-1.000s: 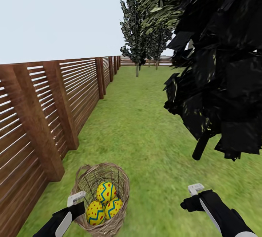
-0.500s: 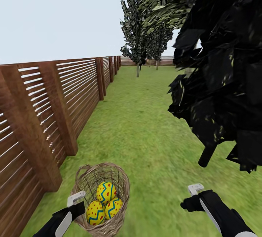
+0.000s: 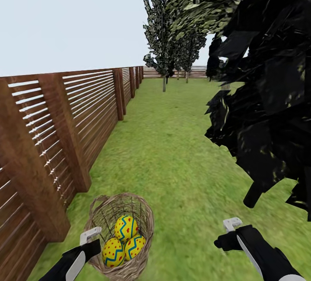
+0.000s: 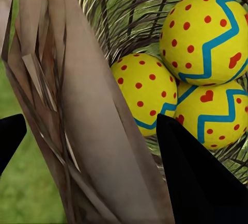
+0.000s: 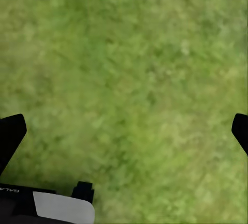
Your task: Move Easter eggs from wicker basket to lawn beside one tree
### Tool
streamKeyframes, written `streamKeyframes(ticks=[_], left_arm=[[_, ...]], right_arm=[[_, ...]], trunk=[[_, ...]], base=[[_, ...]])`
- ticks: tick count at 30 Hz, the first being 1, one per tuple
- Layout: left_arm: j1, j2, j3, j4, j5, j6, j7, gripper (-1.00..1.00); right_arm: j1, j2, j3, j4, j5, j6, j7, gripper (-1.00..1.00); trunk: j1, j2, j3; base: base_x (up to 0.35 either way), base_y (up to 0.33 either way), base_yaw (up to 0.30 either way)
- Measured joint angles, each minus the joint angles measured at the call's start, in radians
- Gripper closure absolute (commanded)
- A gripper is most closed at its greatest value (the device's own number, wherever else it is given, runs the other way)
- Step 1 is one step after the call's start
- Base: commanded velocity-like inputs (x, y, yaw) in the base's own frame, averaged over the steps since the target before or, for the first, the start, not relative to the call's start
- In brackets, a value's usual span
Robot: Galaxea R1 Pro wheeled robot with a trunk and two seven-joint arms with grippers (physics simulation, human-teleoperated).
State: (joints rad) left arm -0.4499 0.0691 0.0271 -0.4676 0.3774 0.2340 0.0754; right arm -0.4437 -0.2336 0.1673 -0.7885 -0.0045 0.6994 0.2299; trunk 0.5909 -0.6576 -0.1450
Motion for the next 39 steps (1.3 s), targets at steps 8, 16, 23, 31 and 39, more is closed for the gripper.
streamKeyframes(ticks=[8,16,23,31,39], left_arm=[[0.0,0.0,0.0,0.0,0.0,0.0,0.0,1.0],[0.0,0.0,0.0,0.0,0.0,0.001,0.0,1.0],[0.0,0.0,0.0,-0.001,0.0,0.0,-0.001,1.0],[-0.001,0.0,0.0,0.0,0.0,0.001,-0.001,1.0],[-0.001,0.0,0.0,-0.002,0.0,0.001,-0.002,1.0]], right_arm=[[0.0,0.0,0.0,0.0,0.0,0.0,0.0,-1.0],[0.0,0.0,0.0,0.0,0.0,0.0,0.0,-1.0],[0.0,0.024,0.0,0.001,0.001,0.0,0.0,-1.0],[0.0,0.026,-0.002,0.002,0.0,0.0,0.0,-1.0],[0.0,0.025,-0.002,0.002,0.0,0.0,0.0,-1.0]], trunk=[[0.0,0.0,0.0],[0.0,0.0,0.0],[0.0,0.0,0.0],[0.0,0.0,0.0],[0.0,0.0,0.0]], base=[[0.339,0.089,0.0],[0.339,0.089,0.0],[0.339,0.089,0.0],[0.339,0.089,0.0],[0.339,0.089,0.0]])
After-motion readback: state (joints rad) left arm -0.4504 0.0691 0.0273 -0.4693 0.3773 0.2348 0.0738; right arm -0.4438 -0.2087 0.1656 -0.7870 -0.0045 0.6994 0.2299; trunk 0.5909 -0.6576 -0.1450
